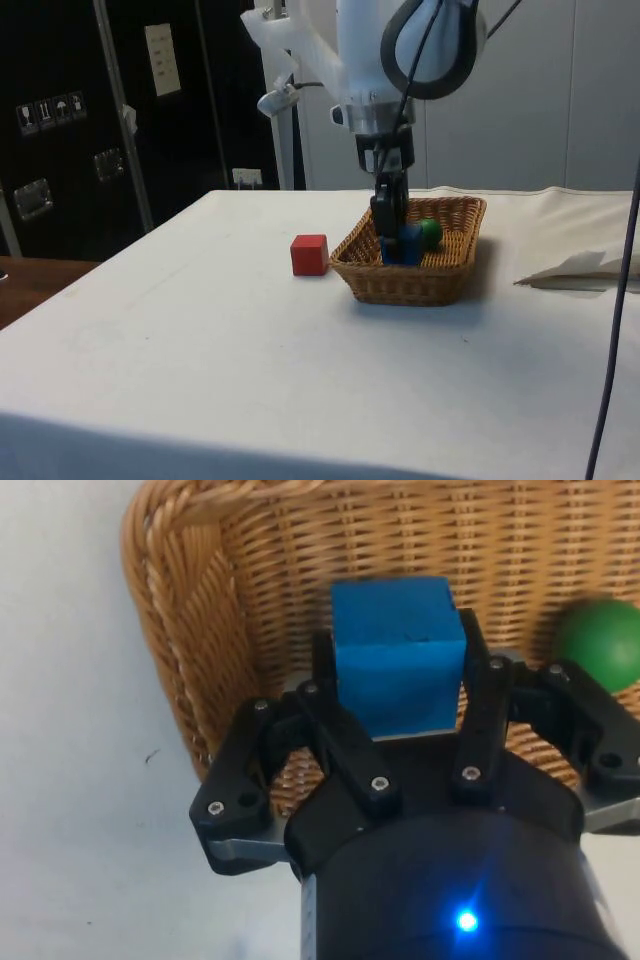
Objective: Place all non-red objects into the basket.
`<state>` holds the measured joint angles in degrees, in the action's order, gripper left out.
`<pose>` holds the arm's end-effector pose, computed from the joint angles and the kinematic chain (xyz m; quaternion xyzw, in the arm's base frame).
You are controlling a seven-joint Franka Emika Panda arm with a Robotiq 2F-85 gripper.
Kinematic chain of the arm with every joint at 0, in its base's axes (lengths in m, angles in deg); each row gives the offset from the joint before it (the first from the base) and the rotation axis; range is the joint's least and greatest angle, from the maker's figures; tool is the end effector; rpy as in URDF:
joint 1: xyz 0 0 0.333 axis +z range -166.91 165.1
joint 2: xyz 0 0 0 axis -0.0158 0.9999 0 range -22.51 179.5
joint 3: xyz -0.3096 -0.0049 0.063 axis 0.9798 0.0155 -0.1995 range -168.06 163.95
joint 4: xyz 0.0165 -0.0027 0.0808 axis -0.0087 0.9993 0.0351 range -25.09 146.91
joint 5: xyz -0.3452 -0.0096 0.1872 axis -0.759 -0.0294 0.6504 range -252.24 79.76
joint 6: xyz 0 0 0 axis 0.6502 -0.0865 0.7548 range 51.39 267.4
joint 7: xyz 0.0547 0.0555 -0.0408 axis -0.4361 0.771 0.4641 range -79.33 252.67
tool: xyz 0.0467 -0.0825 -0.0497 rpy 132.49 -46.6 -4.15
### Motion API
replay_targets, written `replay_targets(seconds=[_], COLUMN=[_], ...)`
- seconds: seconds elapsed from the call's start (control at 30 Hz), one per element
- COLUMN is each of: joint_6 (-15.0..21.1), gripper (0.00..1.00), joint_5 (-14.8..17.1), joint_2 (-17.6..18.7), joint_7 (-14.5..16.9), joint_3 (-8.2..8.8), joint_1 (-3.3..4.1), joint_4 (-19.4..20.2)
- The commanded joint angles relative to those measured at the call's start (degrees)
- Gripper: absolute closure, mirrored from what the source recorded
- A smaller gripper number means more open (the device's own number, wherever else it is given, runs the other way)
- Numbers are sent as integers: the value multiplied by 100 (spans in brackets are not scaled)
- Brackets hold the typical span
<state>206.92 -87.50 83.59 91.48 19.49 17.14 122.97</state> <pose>0.4181 -0.0282 0.2102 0.9993 0.0218 -0.0215 0.0193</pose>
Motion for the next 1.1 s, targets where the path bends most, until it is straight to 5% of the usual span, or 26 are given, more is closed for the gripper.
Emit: replay_targets(seconds=[0.0, 0.1, 0.17, 0.3, 0.53, 0.6, 1.07], joint_6=[63, 103, 115, 74, 120, 74, -527], gripper=[94, 76, 44, 6, 0, 0, 0], joint_5=[149, 166, 178, 23, 201, 29, 17], joint_2=[-6, 40, 63, 97, 86, 109, -590], joint_7=[97, 103, 103, 0, 109, 0, -126], joint_3=[-46, -52, -57, -6, -63, -11, 0], joint_1=[-6, -11, -11, 0, -11, 0, 0], joint_4=[34, 29, 23, -6, 17, -6, -63])
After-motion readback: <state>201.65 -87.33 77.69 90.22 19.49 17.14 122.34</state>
